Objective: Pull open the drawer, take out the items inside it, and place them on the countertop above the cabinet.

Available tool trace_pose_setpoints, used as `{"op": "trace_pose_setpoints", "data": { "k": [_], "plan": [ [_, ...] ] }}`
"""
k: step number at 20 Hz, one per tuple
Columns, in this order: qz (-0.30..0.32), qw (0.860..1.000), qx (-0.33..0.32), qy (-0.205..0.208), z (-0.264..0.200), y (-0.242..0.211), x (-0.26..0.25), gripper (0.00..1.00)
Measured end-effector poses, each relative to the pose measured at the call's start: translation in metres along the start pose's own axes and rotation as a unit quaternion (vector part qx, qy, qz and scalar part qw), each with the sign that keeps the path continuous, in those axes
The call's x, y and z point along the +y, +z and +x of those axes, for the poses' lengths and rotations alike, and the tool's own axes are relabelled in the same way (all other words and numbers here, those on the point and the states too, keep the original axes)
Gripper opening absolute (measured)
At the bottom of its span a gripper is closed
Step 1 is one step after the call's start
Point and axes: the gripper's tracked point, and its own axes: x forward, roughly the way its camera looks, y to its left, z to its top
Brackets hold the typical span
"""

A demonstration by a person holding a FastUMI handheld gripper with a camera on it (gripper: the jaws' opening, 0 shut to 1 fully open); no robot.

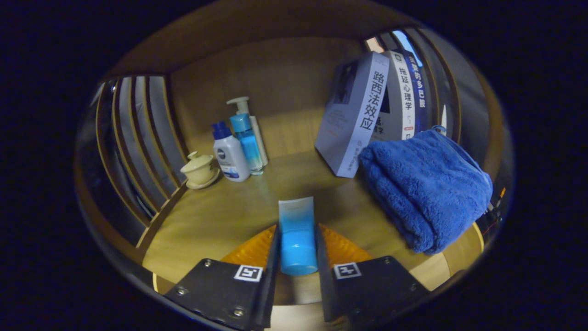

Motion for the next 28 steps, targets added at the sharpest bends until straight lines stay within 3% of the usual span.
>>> {"op": "trace_pose_setpoints", "data": {
  "k": [1, 6, 10, 15, 19, 24, 28],
  "plan": [
    [-0.01, 1.0, -0.004, 0.001, -0.007, -0.001, 0.0, 0.47],
    [-0.072, 0.996, -0.043, -0.012, -0.059, -0.001, -0.007, 1.0],
    [-0.11, 0.992, -0.063, -0.002, -0.122, -0.016, -0.008, 1.0],
    [-0.097, 0.989, -0.11, 0.022, -0.214, -0.028, -0.006, 1.0],
    [-0.1, 0.987, -0.122, 0.029, -0.279, -0.063, -0.011, 1.0],
    [-0.039, 0.992, -0.122, 0.018, -0.325, -0.102, -0.041, 1.0],
    [-0.047, 0.991, -0.126, -0.001, -0.339, -0.138, -0.063, 1.0]
  ]
}}
